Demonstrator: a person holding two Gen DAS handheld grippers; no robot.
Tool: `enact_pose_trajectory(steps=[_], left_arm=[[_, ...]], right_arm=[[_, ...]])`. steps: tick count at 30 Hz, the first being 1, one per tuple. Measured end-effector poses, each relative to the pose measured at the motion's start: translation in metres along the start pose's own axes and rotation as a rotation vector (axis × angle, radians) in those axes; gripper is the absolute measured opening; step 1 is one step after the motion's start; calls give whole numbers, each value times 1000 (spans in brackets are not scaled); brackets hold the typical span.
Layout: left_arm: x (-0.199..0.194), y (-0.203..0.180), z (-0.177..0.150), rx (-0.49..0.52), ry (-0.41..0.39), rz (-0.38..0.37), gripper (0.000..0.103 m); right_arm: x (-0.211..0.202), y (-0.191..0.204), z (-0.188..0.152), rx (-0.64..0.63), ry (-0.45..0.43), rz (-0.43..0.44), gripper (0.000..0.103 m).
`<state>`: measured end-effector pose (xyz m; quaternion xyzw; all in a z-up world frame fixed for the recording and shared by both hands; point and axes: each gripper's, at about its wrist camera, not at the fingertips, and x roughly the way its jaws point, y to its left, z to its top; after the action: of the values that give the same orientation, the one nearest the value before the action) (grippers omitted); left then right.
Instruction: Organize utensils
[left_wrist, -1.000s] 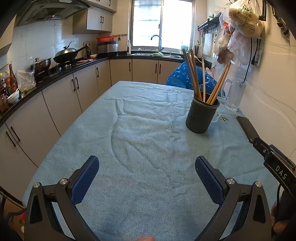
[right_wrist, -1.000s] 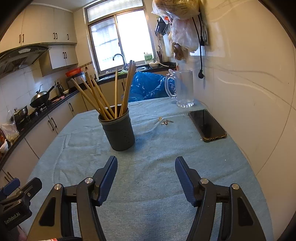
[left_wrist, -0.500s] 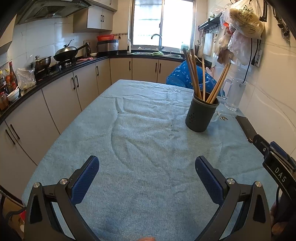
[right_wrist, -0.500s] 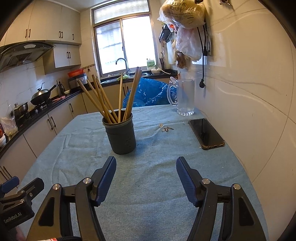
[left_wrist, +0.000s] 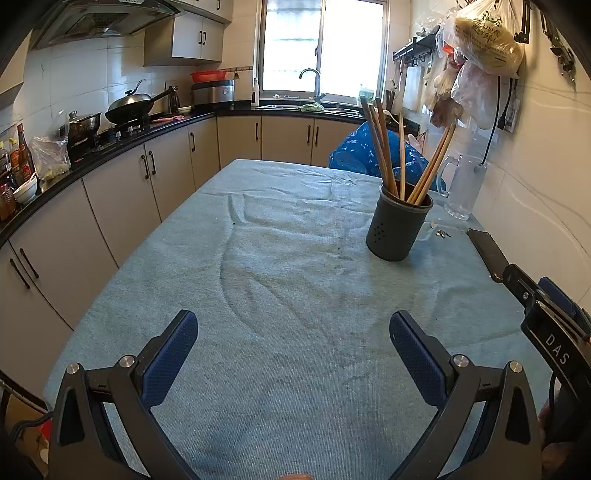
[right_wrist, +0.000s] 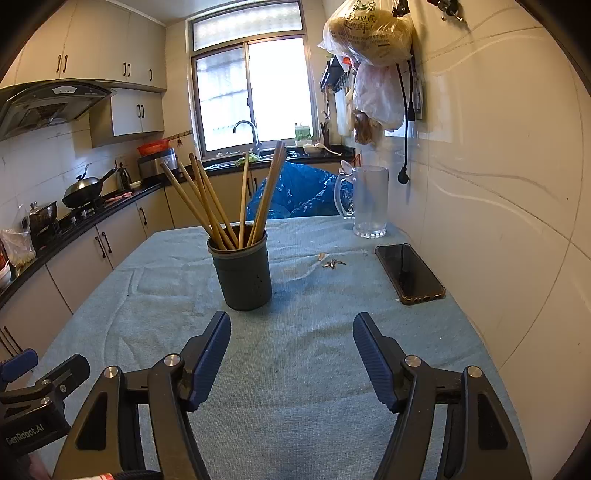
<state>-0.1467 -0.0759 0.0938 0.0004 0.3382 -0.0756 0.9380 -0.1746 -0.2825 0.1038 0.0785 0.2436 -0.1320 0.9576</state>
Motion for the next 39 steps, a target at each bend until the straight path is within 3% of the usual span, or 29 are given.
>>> enact_pose_trajectory(steps=[39], left_arm=[[-4, -1, -4, 3, -8, 0, 103]], right_arm=[[-4, 5, -3, -27, -27, 4, 79]])
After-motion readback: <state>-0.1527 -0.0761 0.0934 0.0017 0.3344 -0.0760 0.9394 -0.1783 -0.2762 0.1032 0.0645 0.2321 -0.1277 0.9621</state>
